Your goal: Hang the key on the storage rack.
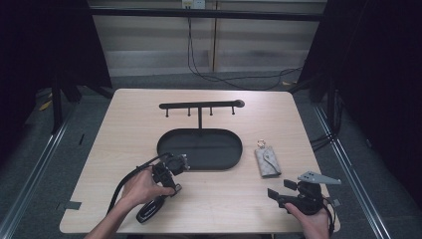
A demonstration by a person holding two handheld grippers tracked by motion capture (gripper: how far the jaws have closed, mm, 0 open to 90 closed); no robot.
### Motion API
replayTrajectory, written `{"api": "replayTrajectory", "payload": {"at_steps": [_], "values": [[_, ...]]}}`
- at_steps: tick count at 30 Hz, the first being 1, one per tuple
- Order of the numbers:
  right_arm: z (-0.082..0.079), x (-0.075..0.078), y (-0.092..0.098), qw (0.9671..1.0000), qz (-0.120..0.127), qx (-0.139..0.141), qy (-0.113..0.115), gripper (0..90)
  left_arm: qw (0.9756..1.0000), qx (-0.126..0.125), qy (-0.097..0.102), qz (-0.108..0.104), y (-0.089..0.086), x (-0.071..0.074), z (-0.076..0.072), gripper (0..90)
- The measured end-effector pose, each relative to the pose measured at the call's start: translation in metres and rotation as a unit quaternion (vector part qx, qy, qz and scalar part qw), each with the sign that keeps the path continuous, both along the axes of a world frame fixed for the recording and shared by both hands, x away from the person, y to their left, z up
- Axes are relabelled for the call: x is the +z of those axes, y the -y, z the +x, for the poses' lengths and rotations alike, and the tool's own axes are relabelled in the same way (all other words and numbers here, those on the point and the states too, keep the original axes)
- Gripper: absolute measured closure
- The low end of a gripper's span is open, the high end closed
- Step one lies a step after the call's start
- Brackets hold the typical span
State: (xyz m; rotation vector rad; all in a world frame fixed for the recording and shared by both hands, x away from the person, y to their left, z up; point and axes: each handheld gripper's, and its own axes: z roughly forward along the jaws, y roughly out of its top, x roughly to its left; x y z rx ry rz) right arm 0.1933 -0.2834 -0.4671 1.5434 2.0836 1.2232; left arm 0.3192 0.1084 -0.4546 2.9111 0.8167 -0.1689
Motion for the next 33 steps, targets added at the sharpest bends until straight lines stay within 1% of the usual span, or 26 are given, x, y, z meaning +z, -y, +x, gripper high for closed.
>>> {"api": "replayTrajectory", "payload": {"at_steps": [1, 2, 3, 4, 5, 7, 8, 9, 10, 11, 12, 13, 15, 17, 18, 21, 22, 24, 26, 29, 30, 32, 33], "values": [[0.000, 0.000, 0.000, 1.0000, 0.000, -0.001, -0.001, 21.8, 1.0000, 0.001, 0.003, -0.001, -0.001, 0.001, 0.000, 70.7], [0.000, 0.000, 0.000, 1.0000, 0.001, -0.001, -0.001, 21.8, 0.9999, 0.008, 0.008, 0.000, -0.003, 0.004, 0.000, 70.8], [0.000, 0.000, 0.000, 1.0000, 0.000, -0.001, -0.001, 21.8, 0.9999, 0.010, 0.007, -0.004, -0.004, 0.006, 0.001, 70.8], [0.000, 0.000, 0.000, 1.0000, 0.000, -0.001, -0.001, 21.8, 0.9998, 0.013, 0.008, -0.009, -0.007, 0.013, 0.001, 70.8], [0.000, 0.000, 0.000, 1.0000, 0.000, -0.001, -0.001, 21.8, 0.9998, 0.013, 0.008, -0.009, -0.007, 0.013, 0.001, 70.8], [0.001, 0.000, 0.000, 1.0000, 0.001, -0.001, -0.001, 21.8, 0.9997, 0.013, 0.010, -0.019, -0.010, 0.017, 0.002, 70.8], [0.001, 0.000, 0.000, 1.0000, 0.001, -0.001, -0.001, 21.8, 0.9997, 0.011, 0.006, -0.020, -0.011, 0.019, 0.002, 70.8], [0.001, 0.000, 0.000, 1.0000, 0.001, -0.001, -0.001, 21.8, 0.9997, 0.012, 0.008, -0.022, -0.012, 0.021, 0.002, 70.8], [0.000, 0.000, 0.000, 1.0000, 0.002, -0.002, -0.001, 21.8, 0.9997, 0.008, 0.010, -0.019, -0.013, 0.023, 0.002, 70.8], [0.000, 0.000, 0.000, 1.0000, 0.002, -0.002, -0.001, 21.8, 0.9996, 0.013, 0.012, -0.022, -0.013, 0.025, 0.002, 70.8], [0.000, 0.000, 0.000, 1.0000, 0.002, -0.004, -0.002, 21.8, 0.9995, 0.012, 0.015, -0.025, -0.015, 0.029, 0.002, 70.8], [0.000, 0.000, 0.000, 1.0000, 0.002, -0.004, -0.002, 21.8, 0.9995, 0.012, 0.015, -0.025, -0.015, 0.029, 0.002, 70.8], [0.000, 0.000, 0.000, 1.0000, 0.002, -0.003, -0.002, 21.8, 0.9994, 0.016, 0.011, -0.028, -0.017, 0.033, 0.003, 70.8], [0.000, 0.000, 0.000, 1.0000, 0.002, -0.002, -0.002, 21.8, 0.9993, 0.020, 0.015, -0.029, -0.020, 0.038, 0.003, 70.8], [0.000, 0.000, 0.000, 1.0000, 0.001, -0.002, -0.001, 21.8, 0.9993, 0.017, 0.018, -0.029, -0.021, 0.041, 0.003, 70.8], [-0.001, 0.000, 0.000, 1.0000, 0.000, -0.002, -0.001, 21.8, 0.9988, 0.020, 0.024, -0.037, -0.026, 0.051, 0.003, 70.8], [-0.001, 0.000, 0.000, 1.0000, 0.001, -0.002, -0.001, 21.8, 0.9988, 0.016, 0.024, -0.040, -0.030, 0.058, 0.004, 70.8], [-0.001, 0.000, 0.000, 1.0000, 0.000, -0.002, -0.001, 22.0, 0.9985, 0.019, 0.028, -0.043, -0.030, 0.060, 0.003, 70.8], [0.000, 0.000, 0.000, 1.0000, 0.001, -0.002, -0.002, 22.1, 0.9984, 0.019, 0.029, -0.044, -0.033, 0.066, 0.004, 70.8], [0.000, 0.000, 0.000, 1.0000, 0.001, -0.002, -0.002, 22.1, 0.9978, 0.028, 0.036, -0.048, -0.037, 0.073, 0.005, 70.8], [0.000, 0.000, 0.000, 1.0000, 0.001, -0.002, -0.002, 22.1, 0.9978, 0.028, 0.036, -0.048, -0.037, 0.073, 0.005, 70.9], [0.000, 0.000, 0.000, 1.0000, 0.002, -0.002, -0.003, 22.1, 0.9977, 0.027, 0.036, -0.050, -0.040, 0.079, 0.006, 70.8], [0.000, 0.000, 0.000, 1.0000, 0.002, -0.003, -0.002, 22.1, 0.9973, 0.030, 0.039, -0.054, -0.040, 0.082, 0.006, 70.8]]}}
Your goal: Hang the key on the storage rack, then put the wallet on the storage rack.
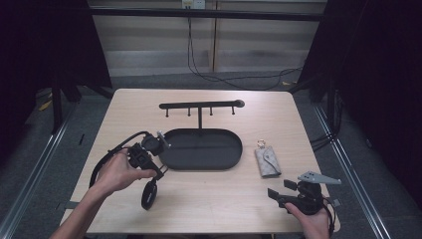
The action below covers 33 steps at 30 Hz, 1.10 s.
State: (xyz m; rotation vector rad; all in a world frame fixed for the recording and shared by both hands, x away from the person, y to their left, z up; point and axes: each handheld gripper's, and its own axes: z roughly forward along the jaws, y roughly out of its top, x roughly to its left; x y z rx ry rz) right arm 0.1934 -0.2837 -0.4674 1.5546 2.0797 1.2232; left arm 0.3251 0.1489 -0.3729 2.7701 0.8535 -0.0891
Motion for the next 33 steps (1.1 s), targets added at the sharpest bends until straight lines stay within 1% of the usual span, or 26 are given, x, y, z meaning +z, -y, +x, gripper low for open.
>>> {"api": "replayTrajectory", "payload": {"at_steps": [1, 5, 8, 9, 10, 12, 14, 15, 16, 18, 19, 21, 22, 24, 26, 29, 30, 31, 32, 33], "values": [[0.000, 0.000, 0.000, 1.0000, 0.000, 0.000, 0.000, 22.1, 1.0000, -0.004, 0.001, 0.001, -0.001, 0.003, 0.001, 70.8], [0.001, 0.000, 0.000, 1.0000, 0.001, 0.000, -0.001, 22.0, 1.0000, -0.004, 0.005, -0.004, -0.005, 0.016, 0.002, 70.8], [0.002, -0.001, 0.000, 1.0000, 0.002, 0.000, -0.002, 22.1, 1.0000, -0.002, 0.007, -0.006, -0.006, 0.019, 0.003, 70.8], [0.002, -0.001, 0.000, 1.0000, 0.002, -0.001, -0.003, 22.0, 1.0000, -0.002, 0.008, -0.003, -0.007, 0.020, 0.003, 70.8], [0.002, -0.001, 0.000, 1.0000, 0.002, -0.001, -0.003, 22.0, 0.9999, 0.002, 0.010, -0.007, -0.007, 0.021, 0.003, 70.8], [0.001, 0.000, 0.000, 1.0000, 0.000, 0.001, -0.001, 22.1, 0.9999, -0.004, 0.009, -0.003, -0.008, 0.023, 0.003, 70.9], [0.001, 0.000, 0.000, 1.0000, 0.001, -0.001, 0.000, 22.0, 0.9999, -0.004, 0.010, -0.003, -0.009, 0.025, 0.004, 70.9], [0.000, 0.000, 0.001, 1.0000, 0.001, -0.001, 0.000, 22.1, 0.9999, -0.002, 0.010, -0.005, -0.009, 0.026, 0.005, 70.9], [0.000, 0.000, 0.001, 1.0000, 0.001, -0.001, 0.000, 22.1, 0.9999, 0.003, 0.014, -0.006, -0.010, 0.027, 0.006, 70.9], [0.000, 0.000, 0.001, 1.0000, 0.001, -0.001, 0.000, 22.1, 0.9999, 0.002, 0.009, -0.006, -0.011, 0.030, 0.008, 70.9], [0.000, 0.000, 0.001, 1.0000, 0.001, -0.001, 0.000, 22.1, 0.9999, 0.007, 0.013, -0.006, -0.012, 0.032, 0.009, 70.9], [0.000, 0.000, 0.001, 1.0000, 0.001, 0.000, 0.000, 22.1, 0.9999, 0.007, 0.011, -0.007, -0.014, 0.034, 0.012, 70.9], [0.000, 0.000, 0.001, 1.0000, 0.001, 0.000, 0.000, 22.1, 0.9999, 0.011, 0.009, -0.006, -0.015, 0.036, 0.015, 70.9], [0.000, 0.000, 0.001, 1.0000, 0.002, -0.001, -0.001, 22.0, 0.9998, 0.015, 0.013, -0.003, -0.015, 0.038, 0.017, 70.9], [0.000, 0.000, 0.001, 1.0000, 0.002, -0.001, -0.001, 22.1, 0.9998, 0.017, 0.011, -0.005, -0.015, 0.039, 0.018, 70.9], [0.000, 0.000, 0.001, 1.0000, 0.002, 0.000, -0.001, 22.1, 0.9998, 0.018, 0.011, -0.001, -0.014, 0.043, 0.022, 70.9], [0.000, 0.000, 0.001, 1.0000, 0.002, 0.000, -0.001, 22.1, 0.9996, 0.023, 0.014, -0.004, -0.014, 0.045, 0.024, 70.9], [0.000, 0.000, 0.001, 1.0000, 0.002, 0.000, -0.001, 22.1, 0.9997, 0.021, 0.011, 0.000, -0.014, 0.047, 0.026, 70.8], [0.000, 0.000, 0.001, 1.0000, 0.003, -0.001, -0.001, 22.1, 0.9997, 0.019, 0.012, -0.003, -0.013, 0.049, 0.028, 70.9], [0.000, 0.000, 0.001, 1.0000, 0.003, -0.001, -0.001, 22.1, 0.9996, 0.023, 0.012, -0.003, -0.013, 0.051, 0.031, 70.9]]}}
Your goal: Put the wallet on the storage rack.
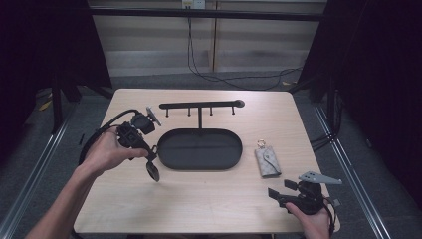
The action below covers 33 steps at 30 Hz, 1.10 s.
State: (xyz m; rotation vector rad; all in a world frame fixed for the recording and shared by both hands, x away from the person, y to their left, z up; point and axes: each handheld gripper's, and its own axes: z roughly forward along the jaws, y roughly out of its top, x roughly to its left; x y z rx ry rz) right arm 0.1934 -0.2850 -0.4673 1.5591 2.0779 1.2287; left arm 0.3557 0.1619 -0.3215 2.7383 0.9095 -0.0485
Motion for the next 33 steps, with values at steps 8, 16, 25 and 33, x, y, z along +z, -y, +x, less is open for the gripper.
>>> {"api": "replayTrajectory", "payload": {"at_steps": [8, 16, 25, 33], "values": [[0.001, 0.000, 0.000, 1.0000, 0.003, -0.001, -0.002, 22.0, 0.9999, 0.008, -0.014, 0.006, 0.002, 0.006, 0.019, 70.8], [0.002, -0.001, 0.000, 1.0000, 0.005, 0.003, -0.003, 21.7, 0.9992, 0.035, -0.017, 0.012, 0.007, 0.008, 0.037, 70.9], [0.001, -0.001, 0.000, 1.0000, 0.007, 0.006, -0.002, 21.7, 0.9985, 0.045, -0.011, 0.029, 0.016, 0.022, 0.051, 70.9], [0.001, -0.001, 0.001, 0.9999, 0.008, 0.006, -0.002, 21.4, 0.9965, 0.067, -0.010, 0.049, 0.027, 0.026, 0.070, 70.8]]}}
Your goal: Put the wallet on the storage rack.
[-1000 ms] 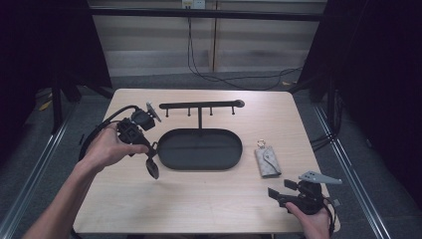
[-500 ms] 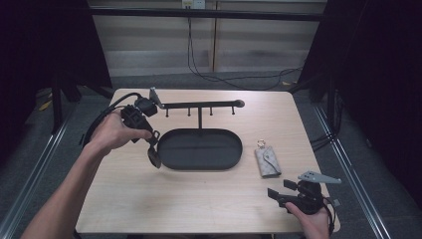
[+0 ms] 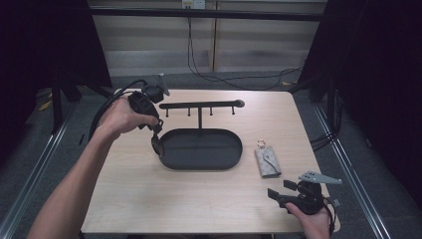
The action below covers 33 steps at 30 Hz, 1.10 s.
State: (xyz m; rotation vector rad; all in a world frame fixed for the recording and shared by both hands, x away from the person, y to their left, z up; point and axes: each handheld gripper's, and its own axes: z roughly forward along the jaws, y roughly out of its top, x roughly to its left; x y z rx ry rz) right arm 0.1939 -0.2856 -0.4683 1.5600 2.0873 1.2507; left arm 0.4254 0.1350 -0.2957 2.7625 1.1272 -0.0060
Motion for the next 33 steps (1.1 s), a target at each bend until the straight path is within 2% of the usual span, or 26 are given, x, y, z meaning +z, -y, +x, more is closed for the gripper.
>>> {"api": "replayTrajectory", "payload": {"at_steps": [4, 11, 14, 16, 19, 20, 22, 29, 33], "values": [[0.000, 0.000, 0.000, 1.0000, 0.002, 0.002, 0.001, 21.4, 0.9999, 0.004, -0.009, 0.003, 0.004, -0.002, 0.007, 70.8], [0.000, 0.000, 0.000, 1.0000, 0.001, 0.007, 0.000, 21.4, 0.9998, 0.018, -0.011, 0.001, 0.011, -0.007, 0.016, 70.8], [0.001, -0.001, -0.001, 0.9999, 0.001, 0.009, -0.004, 21.3, 0.9996, 0.027, 0.000, 0.004, 0.015, -0.010, 0.020, 70.8], [0.001, 0.000, -0.001, 0.9999, 0.000, 0.010, -0.003, 21.4, 0.9996, 0.027, -0.008, 0.000, 0.017, -0.012, 0.023, 70.8], [0.001, 0.000, -0.001, 0.9999, 0.001, 0.010, -0.003, 21.3, 0.9994, 0.035, -0.008, -0.001, 0.020, -0.015, 0.026, 70.8], [0.001, -0.001, -0.001, 0.9999, 0.001, 0.010, -0.004, 21.3, 0.9994, 0.035, -0.005, 0.004, 0.021, -0.015, 0.027, 70.8], [0.001, -0.001, -0.001, 0.9999, 0.001, 0.012, -0.003, 21.3, 0.9994, 0.035, -0.007, -0.001, 0.022, -0.016, 0.029, 70.8], [0.001, -0.001, -0.001, 0.9999, 0.002, 0.014, -0.003, 21.3, 0.9988, 0.050, 0.002, 0.004, 0.024, -0.015, 0.032, 70.8], [0.001, -0.001, -0.001, 0.9999, 0.002, 0.014, -0.004, 21.3, 0.9981, 0.062, 0.002, -0.004, 0.024, -0.017, 0.035, 70.7]]}}
